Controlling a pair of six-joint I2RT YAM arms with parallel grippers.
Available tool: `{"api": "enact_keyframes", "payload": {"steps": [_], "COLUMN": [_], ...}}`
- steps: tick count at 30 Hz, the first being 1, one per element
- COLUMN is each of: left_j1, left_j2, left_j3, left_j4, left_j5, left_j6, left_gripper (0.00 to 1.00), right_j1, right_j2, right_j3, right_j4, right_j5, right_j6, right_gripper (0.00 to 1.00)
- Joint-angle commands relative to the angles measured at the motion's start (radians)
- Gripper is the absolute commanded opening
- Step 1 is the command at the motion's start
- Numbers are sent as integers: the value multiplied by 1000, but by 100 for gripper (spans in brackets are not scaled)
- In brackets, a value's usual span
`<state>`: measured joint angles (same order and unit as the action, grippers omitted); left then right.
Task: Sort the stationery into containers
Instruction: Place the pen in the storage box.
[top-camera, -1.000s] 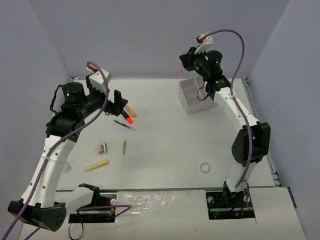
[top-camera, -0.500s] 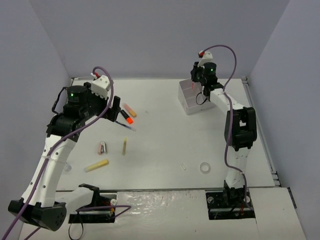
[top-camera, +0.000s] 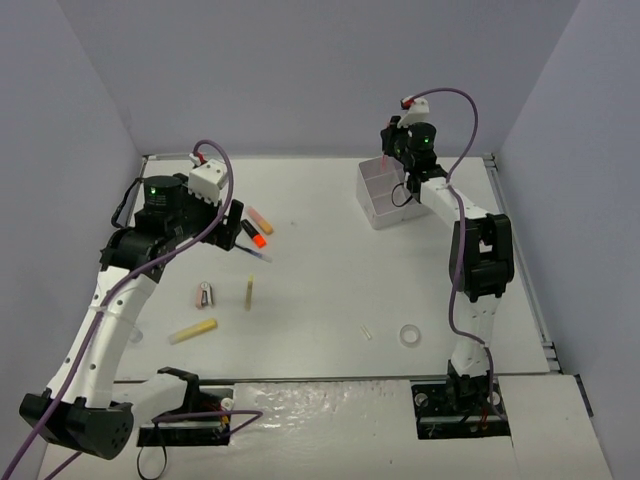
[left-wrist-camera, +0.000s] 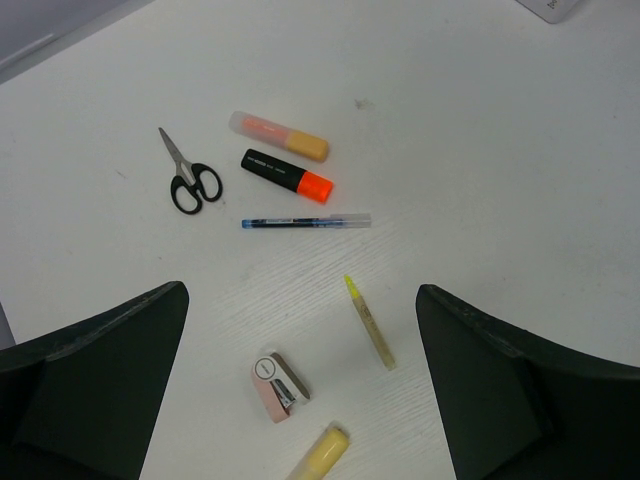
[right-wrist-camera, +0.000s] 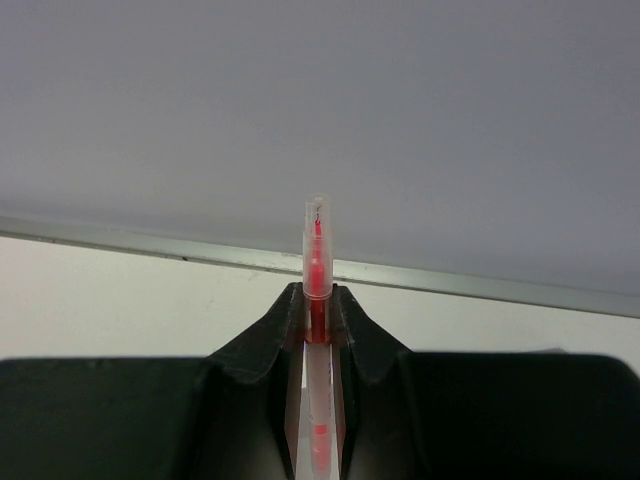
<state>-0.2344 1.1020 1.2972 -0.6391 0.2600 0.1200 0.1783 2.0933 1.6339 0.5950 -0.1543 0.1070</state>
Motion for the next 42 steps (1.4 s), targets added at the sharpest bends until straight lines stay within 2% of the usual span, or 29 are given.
{"api": "enact_keyframes", "payload": {"steps": [1,13,17,18,20,24,28,35,38,42], "left_j1": [1,0,-2,-2,0,0,0,-6,-26,-65], "left_j2": [2,30,71,82,105,166,235,330,358,414], "left_j3": [45,30,40,50,64,92,127,220,212,153], "left_j4": [41,-4,-70,-85,-118,-200,-305,-493,-501,-479], "left_j5": [-8,-4,-23,-28,-41,-77,-84,16,16,-32], "left_j6": [3,-56,-92,-94,-94,-81,-71,5,45,47], "left_gripper": [97,97,97,97,97,97,97,94,89,77], "right_j1": [6,9,10,10,9,9,9,9,9,25], "right_j2": [-37,28,36,37,37,28,-5,-103,-166,-260], "right_j3": [8,-61,-76,-71,-63,-54,-57,-31,-25,-44], "right_j4": [148,215,227,220,207,163,132,29,-22,-145], "right_j5": [-10,-27,-25,-25,-24,-34,-24,14,46,97], "right_j6": [19,5,3,3,3,6,11,21,53,116], "right_gripper": [0,0,0,1,12,40,49,55,55,54]}}
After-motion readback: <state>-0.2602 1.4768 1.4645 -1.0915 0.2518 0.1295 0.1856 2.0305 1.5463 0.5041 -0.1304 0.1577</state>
